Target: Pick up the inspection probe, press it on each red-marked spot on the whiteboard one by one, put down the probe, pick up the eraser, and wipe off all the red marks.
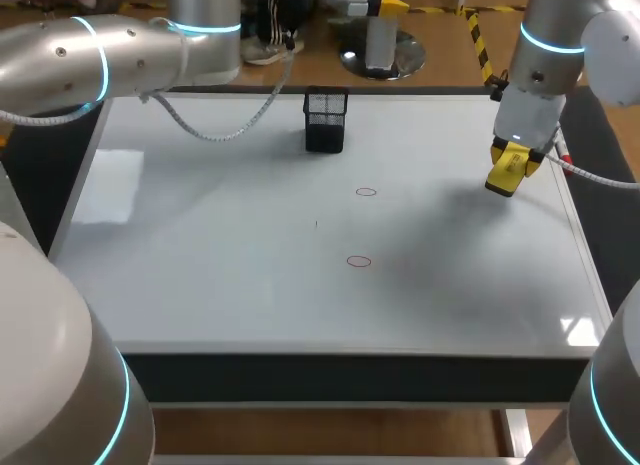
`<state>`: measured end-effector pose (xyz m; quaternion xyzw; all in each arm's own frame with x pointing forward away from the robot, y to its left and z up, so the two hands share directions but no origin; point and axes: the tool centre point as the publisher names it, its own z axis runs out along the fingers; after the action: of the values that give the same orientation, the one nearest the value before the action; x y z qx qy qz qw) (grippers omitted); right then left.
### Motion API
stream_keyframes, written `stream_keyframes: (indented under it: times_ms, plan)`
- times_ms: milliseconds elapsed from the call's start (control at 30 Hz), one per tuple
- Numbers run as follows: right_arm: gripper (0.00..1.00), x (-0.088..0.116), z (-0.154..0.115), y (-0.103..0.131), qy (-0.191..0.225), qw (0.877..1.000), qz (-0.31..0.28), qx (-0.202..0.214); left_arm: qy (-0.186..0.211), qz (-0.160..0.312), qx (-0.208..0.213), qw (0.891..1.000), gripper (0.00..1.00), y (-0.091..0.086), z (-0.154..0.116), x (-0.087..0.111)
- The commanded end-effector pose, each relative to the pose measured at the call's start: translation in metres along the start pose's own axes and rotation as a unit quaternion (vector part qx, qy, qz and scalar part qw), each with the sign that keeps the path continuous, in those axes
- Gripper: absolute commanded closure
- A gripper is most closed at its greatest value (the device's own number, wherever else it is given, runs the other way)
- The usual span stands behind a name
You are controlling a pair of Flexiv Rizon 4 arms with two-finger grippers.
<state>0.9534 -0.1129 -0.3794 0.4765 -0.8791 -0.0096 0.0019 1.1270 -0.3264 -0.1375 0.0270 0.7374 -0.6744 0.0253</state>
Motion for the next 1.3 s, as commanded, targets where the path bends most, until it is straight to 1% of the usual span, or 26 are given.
stream_keyframes:
  times_ms: [33, 100, 867, 967, 1100, 1200, 1300]
  plan:
    - [1.00, 0.000, -0.001, -0.001, 0.001, 1.000, -0.001, 0.000, 0.018, -0.003, 0.000, 1.000, 1.00, 0.002, 0.001, -0.006]
    - [1.00, 0.000, -0.001, -0.001, 0.001, 1.000, -0.001, 0.000, 0.023, -0.005, 0.002, 1.000, 1.00, 0.002, 0.001, -0.006]
    - [1.00, 0.000, -0.001, -0.001, 0.001, 1.000, -0.001, 0.000, 0.023, -0.005, 0.002, 1.000, 1.00, 0.002, 0.001, -0.006]
    - [1.00, -0.015, 0.000, 0.004, 0.004, 1.000, -0.019, 0.002, 0.023, -0.005, 0.002, 1.000, 1.00, 0.002, 0.001, -0.006]
    - [1.00, -0.038, -0.006, 0.017, 0.003, 0.999, -0.045, 0.011, 0.023, -0.005, 0.002, 1.000, 1.00, 0.002, 0.001, -0.006]
    - [1.00, -0.055, -0.011, 0.031, 0.002, 0.997, -0.072, 0.018, 0.023, -0.005, 0.002, 1.000, 1.00, 0.002, 0.001, -0.006]
    - [1.00, -0.077, -0.013, 0.050, 0.019, 0.993, -0.112, 0.029, 0.023, -0.005, 0.002, 1.000, 1.00, 0.002, 0.001, -0.006]
